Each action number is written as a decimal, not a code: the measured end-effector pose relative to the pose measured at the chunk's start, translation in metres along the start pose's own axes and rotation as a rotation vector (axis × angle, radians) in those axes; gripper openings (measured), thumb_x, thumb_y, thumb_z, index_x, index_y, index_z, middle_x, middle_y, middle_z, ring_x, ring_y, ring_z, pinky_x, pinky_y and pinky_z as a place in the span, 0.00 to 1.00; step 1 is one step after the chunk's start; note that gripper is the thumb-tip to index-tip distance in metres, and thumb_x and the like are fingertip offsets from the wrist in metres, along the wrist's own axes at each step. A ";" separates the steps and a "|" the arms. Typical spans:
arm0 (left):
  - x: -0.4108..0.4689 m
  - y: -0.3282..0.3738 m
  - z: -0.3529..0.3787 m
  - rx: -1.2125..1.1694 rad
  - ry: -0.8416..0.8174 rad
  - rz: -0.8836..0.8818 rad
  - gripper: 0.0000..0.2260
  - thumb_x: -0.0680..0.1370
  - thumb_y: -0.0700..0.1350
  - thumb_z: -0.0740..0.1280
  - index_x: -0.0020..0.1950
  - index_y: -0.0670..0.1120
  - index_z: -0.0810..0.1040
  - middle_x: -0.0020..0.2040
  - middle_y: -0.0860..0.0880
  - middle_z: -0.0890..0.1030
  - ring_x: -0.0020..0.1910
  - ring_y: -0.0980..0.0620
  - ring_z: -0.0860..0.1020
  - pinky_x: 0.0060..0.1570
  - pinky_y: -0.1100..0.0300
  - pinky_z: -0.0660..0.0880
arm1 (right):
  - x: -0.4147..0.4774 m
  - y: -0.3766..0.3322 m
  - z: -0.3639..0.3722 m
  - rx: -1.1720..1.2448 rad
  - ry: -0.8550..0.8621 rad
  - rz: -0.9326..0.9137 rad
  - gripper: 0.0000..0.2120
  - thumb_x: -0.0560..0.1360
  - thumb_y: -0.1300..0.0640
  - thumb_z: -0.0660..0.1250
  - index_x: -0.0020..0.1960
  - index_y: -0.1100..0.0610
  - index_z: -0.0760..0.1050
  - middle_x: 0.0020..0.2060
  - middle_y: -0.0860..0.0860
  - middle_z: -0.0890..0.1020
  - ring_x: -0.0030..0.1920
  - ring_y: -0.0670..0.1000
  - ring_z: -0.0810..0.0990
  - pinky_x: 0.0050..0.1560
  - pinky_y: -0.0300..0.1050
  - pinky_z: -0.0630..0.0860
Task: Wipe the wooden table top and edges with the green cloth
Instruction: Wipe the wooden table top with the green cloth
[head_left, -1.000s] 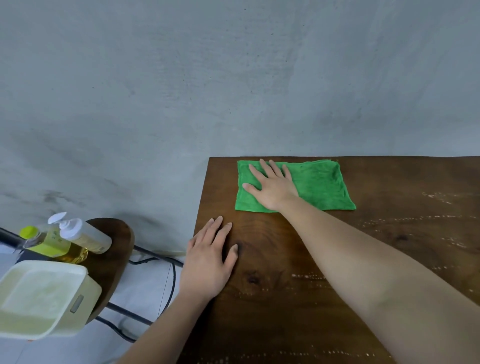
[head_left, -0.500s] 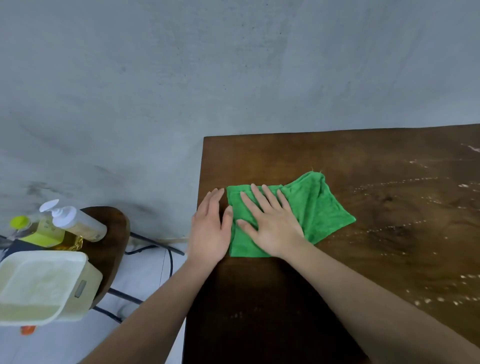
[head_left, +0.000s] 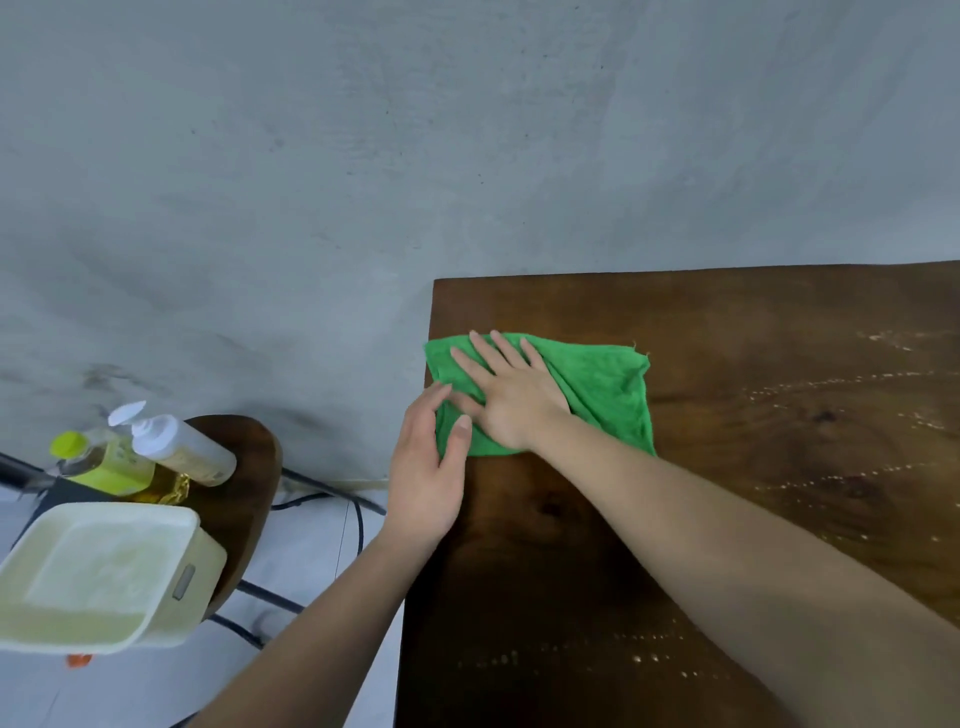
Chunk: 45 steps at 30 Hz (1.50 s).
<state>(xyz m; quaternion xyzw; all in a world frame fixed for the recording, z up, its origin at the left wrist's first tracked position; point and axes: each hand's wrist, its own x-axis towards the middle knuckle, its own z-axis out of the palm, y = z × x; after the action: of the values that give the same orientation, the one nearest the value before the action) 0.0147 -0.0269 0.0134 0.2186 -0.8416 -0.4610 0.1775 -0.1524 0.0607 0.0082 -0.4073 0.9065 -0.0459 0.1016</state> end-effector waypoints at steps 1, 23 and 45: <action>0.001 -0.001 -0.003 -0.004 0.006 -0.015 0.20 0.89 0.51 0.63 0.82 0.52 0.71 0.80 0.56 0.73 0.79 0.62 0.68 0.79 0.63 0.63 | 0.018 0.001 -0.004 0.004 0.002 0.014 0.38 0.85 0.26 0.38 0.91 0.40 0.40 0.91 0.46 0.40 0.90 0.52 0.37 0.88 0.62 0.37; -0.018 -0.009 -0.049 0.065 -0.015 -0.100 0.21 0.91 0.55 0.56 0.83 0.53 0.70 0.81 0.55 0.72 0.79 0.60 0.68 0.75 0.63 0.61 | -0.092 -0.070 0.031 0.073 0.029 -0.036 0.39 0.85 0.27 0.38 0.92 0.43 0.45 0.91 0.49 0.42 0.90 0.54 0.37 0.88 0.62 0.36; -0.116 0.049 0.069 0.550 -0.141 0.027 0.29 0.89 0.65 0.50 0.87 0.54 0.64 0.89 0.52 0.59 0.89 0.50 0.51 0.87 0.41 0.52 | -0.342 0.060 0.054 0.098 0.082 -0.096 0.36 0.87 0.26 0.45 0.91 0.39 0.48 0.91 0.44 0.44 0.90 0.49 0.39 0.89 0.57 0.44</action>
<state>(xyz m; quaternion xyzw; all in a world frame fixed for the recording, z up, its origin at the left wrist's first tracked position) 0.0672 0.1065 0.0084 0.2146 -0.9482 -0.2268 0.0588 0.0374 0.3561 -0.0042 -0.4428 0.8859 -0.1116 0.0819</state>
